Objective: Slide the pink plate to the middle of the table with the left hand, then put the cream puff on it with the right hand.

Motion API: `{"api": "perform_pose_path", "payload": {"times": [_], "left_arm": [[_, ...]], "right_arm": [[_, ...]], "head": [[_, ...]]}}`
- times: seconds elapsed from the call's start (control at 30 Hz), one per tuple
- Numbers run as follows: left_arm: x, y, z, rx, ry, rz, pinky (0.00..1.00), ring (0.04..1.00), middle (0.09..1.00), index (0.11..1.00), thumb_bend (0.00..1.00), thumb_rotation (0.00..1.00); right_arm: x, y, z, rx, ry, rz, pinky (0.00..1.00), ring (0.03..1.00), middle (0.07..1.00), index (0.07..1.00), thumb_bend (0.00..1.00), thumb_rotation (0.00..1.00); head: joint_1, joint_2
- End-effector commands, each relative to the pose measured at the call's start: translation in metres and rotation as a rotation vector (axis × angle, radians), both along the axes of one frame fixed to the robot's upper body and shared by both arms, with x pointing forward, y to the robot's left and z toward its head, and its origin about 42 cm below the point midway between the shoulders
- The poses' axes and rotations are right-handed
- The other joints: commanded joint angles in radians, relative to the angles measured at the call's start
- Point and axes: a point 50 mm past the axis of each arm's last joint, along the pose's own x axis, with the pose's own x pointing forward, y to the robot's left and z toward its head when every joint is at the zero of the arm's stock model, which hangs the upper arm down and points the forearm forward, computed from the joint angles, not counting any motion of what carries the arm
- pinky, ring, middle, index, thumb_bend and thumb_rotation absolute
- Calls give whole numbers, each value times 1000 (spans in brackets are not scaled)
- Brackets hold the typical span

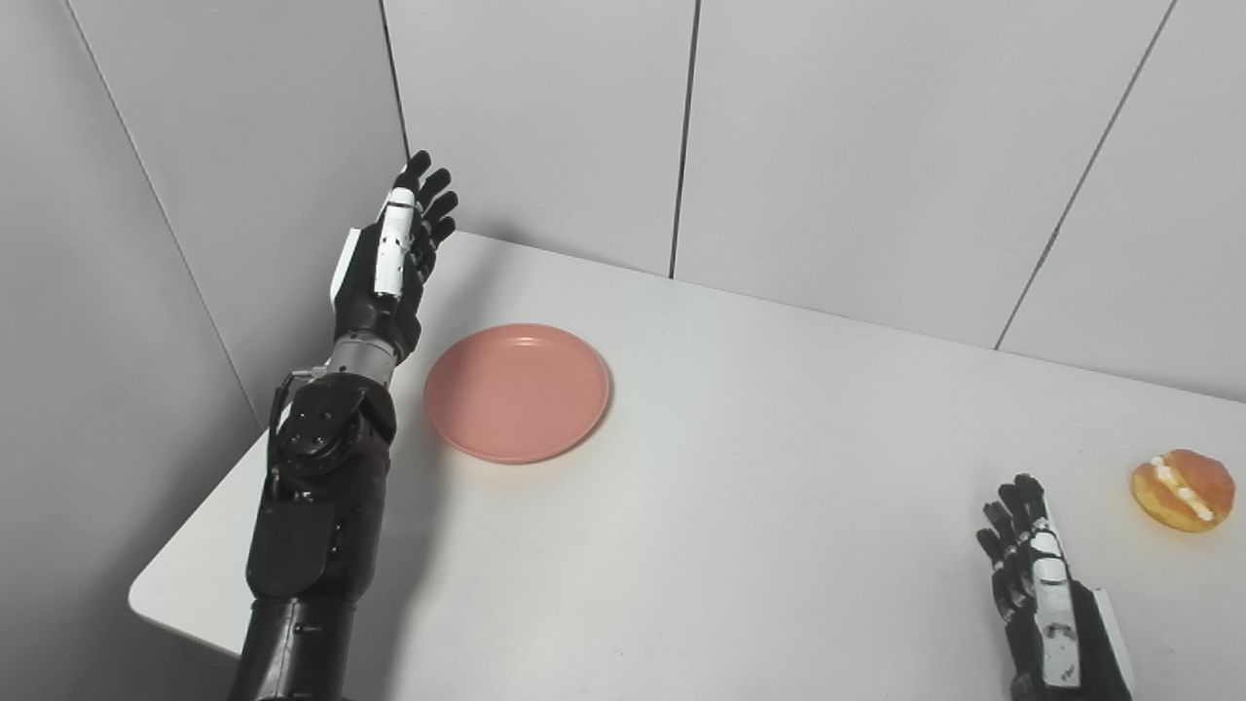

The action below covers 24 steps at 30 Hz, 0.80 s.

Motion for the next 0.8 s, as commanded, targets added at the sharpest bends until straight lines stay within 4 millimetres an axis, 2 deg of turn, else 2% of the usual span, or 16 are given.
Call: {"api": "perform_pose_path", "payload": {"times": [0.0, 0.47, 0.77], "left_arm": [[2, 10, 26, 42, -91, 25, 1000, 994, 996, 999, 455, 1000], [2, 40, 4, -15, -29, 85, 1000, 999, 993, 992, 429, 1000], [8, 52, -12, -47, 21, 86, 999, 982, 983, 974, 413, 1000]], "right_arm": [[-16, -3, -26, 14, 58, -4, 1000, 1000, 1000, 1000, 343, 975], [-17, -5, -25, 6, 58, -9, 1000, 1000, 1000, 1000, 354, 976], [-18, -5, -25, 7, 57, -6, 1000, 1000, 1000, 1000, 360, 966]], "head": [[0, 3], [4, 9], [3, 12]]}}
